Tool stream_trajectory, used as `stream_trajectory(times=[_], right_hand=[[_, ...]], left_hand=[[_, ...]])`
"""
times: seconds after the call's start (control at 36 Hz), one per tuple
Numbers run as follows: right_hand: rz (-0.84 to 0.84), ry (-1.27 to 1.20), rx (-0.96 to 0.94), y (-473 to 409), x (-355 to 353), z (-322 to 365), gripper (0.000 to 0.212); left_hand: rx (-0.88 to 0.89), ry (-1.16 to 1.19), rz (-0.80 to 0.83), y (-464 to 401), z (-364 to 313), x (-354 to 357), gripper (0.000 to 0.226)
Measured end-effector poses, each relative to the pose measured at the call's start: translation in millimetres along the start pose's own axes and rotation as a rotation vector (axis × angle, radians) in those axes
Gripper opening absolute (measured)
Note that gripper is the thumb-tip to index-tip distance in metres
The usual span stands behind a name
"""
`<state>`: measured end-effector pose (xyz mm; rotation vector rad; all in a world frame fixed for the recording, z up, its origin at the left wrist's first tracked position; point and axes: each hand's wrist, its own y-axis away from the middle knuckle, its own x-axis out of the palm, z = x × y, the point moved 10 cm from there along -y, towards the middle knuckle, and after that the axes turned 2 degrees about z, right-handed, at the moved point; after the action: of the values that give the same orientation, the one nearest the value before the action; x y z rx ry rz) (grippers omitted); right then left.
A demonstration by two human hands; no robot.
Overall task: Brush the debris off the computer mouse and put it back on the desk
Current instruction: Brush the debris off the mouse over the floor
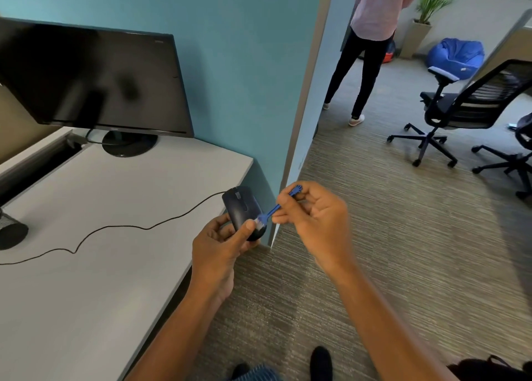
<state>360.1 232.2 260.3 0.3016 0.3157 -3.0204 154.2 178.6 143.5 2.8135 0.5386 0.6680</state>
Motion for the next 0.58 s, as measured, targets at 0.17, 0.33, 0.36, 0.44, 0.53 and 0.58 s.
stream_trajectory(times=[0.17,0.33,0.36,0.44,0.53,0.58], right_hand=[[-0.043,-0.037,0.022,2,-3,-5,0.005],[0.090,-0.021,-0.022,-21,21,12,0.007],[0.123,0.025,-0.040,-26,26,16,0.008],[0.070,0.113,-0.132,-38,27,31,0.009],[0.001,0.178,-0.250,-41,28,47,0.010],[0.074,0.163,-0.248,-39,38,46,0.009]], left_hand=[[0.009,-0.021,0.016,-2,-5,1,0.083],[0.036,-0.127,0.042,-3,-5,2,0.085],[0.037,-0.140,0.051,-3,-5,2,0.086],[0.057,-0.176,0.056,0,-7,3,0.106],[0.063,-0.187,0.048,0,-8,0,0.114],[0.061,-0.176,0.042,-1,-9,-3,0.112]])
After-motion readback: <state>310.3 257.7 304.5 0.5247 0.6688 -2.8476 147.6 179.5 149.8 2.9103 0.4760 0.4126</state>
